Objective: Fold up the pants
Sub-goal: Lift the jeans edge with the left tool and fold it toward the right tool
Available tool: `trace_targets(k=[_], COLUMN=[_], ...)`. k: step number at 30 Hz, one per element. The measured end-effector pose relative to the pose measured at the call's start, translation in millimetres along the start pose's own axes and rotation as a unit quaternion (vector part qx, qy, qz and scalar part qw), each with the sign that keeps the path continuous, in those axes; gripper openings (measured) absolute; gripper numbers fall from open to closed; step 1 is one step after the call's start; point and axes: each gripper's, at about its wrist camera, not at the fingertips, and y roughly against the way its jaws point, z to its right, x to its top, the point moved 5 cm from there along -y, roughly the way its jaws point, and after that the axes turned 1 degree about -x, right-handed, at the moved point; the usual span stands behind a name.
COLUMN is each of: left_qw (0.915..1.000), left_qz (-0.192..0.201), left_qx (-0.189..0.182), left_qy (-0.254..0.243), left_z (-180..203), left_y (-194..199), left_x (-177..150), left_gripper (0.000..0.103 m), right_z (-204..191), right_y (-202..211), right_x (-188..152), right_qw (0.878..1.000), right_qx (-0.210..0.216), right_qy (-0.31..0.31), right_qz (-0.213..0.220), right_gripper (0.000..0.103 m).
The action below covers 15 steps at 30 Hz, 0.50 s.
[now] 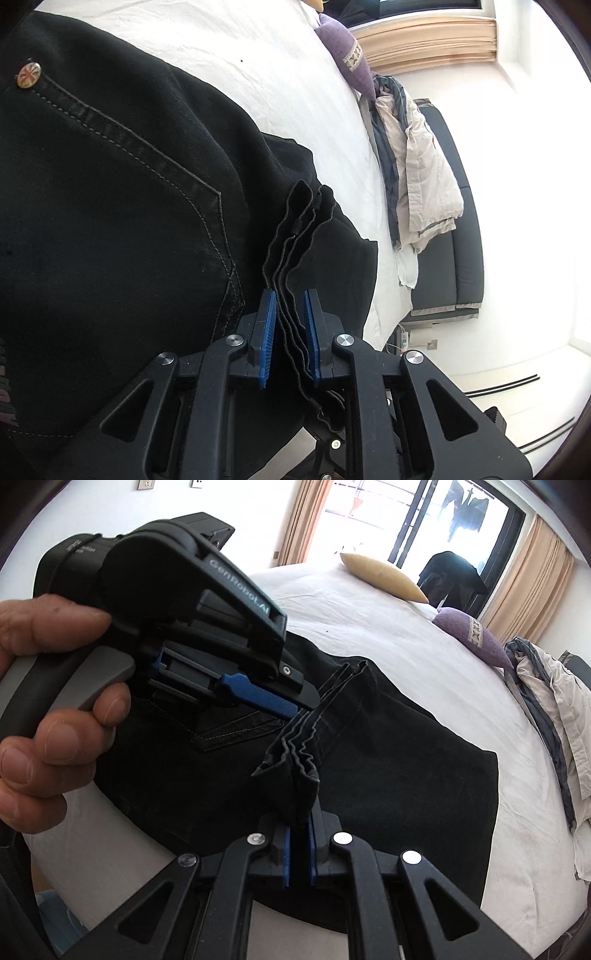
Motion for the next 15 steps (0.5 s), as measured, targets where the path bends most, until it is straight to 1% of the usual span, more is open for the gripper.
trace_targets(k=[3, 10, 15], left_qw=[0.9999, 0.9998, 0.9997], left_qz=[-0.001, 0.004, 0.007], left_qx=[0.015, 0.019, 0.025], left_qy=[0.005, 0.003, -0.001], left_z=[-7.0, -13.6, -16.2], left_y=[8.0, 20.1, 26.0], left_x=[-0.5, 5.9, 3.6], left_gripper=[0.015, 0.015, 0.015], right_z=[-8.3, -15.0, -20.0], right_y=[-1.5, -3.8, -4.9], right_x=[0.1, 2.4, 1.4], right_qw=[1.0, 1.0, 0.999], right_qx=[-0.001, -0.005, -0.005], right_qy=[0.011, 0.024, 0.031], right_qz=[-0.005, -0.014, -0.019], right_gripper=[0.009, 0.009, 0.01])
